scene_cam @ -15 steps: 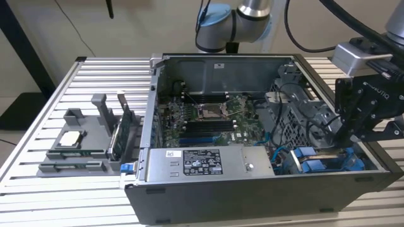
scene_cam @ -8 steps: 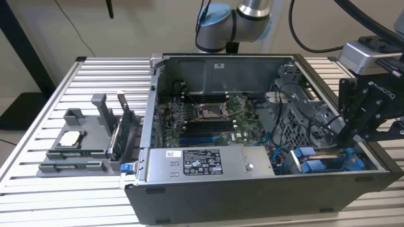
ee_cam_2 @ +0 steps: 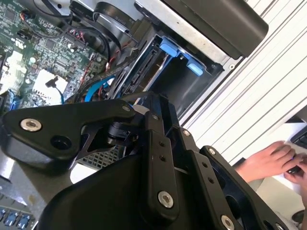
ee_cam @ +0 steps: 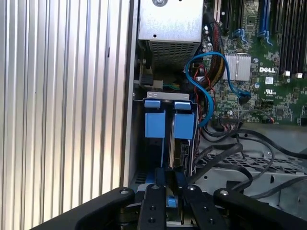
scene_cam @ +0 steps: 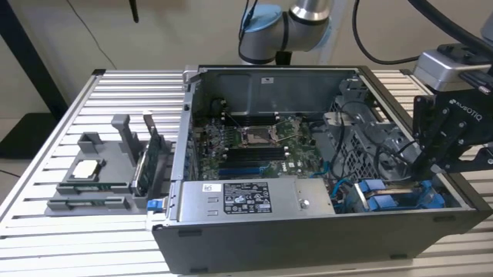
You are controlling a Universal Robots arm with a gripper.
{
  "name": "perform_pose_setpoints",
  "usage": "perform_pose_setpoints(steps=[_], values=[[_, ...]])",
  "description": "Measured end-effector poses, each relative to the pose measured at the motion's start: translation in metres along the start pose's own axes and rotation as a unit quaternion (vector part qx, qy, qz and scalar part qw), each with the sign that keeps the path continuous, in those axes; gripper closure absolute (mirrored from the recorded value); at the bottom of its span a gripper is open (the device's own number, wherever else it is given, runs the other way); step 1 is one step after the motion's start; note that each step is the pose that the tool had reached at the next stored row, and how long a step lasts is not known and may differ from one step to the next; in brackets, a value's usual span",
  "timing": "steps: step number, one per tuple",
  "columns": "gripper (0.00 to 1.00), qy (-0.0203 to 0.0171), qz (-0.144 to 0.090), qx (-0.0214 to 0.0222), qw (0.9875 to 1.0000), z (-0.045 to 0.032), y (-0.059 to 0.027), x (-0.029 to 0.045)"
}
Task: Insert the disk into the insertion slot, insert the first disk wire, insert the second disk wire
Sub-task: 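Insert the first disk wire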
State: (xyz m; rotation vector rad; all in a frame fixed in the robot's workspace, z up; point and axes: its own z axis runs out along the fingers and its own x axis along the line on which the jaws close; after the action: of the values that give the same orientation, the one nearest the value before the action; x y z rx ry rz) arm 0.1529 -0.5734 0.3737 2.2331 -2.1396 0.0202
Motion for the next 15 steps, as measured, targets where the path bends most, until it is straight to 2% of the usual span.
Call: perform_pose_setpoints(steps=[4, 10, 12, 13, 15], values=[[0.81, -0.0005, 0.0, -0.0023, 1.0, 0.0, 0.0, 0.0], [0.81, -0.0012, 0.0, -0.0023, 1.0, 0.0002, 0.0, 0.0], [0.81, -0.0059, 0.0, -0.0021, 1.0, 0.001, -0.0001, 0.0001], [0.81, -0.01, 0.0, -0.0019, 0.9999, 0.0013, -0.0001, 0.0], [0.81, -0.021, -0.001, -0.0015, 0.9998, 0.0021, -0.0001, -0.0001]])
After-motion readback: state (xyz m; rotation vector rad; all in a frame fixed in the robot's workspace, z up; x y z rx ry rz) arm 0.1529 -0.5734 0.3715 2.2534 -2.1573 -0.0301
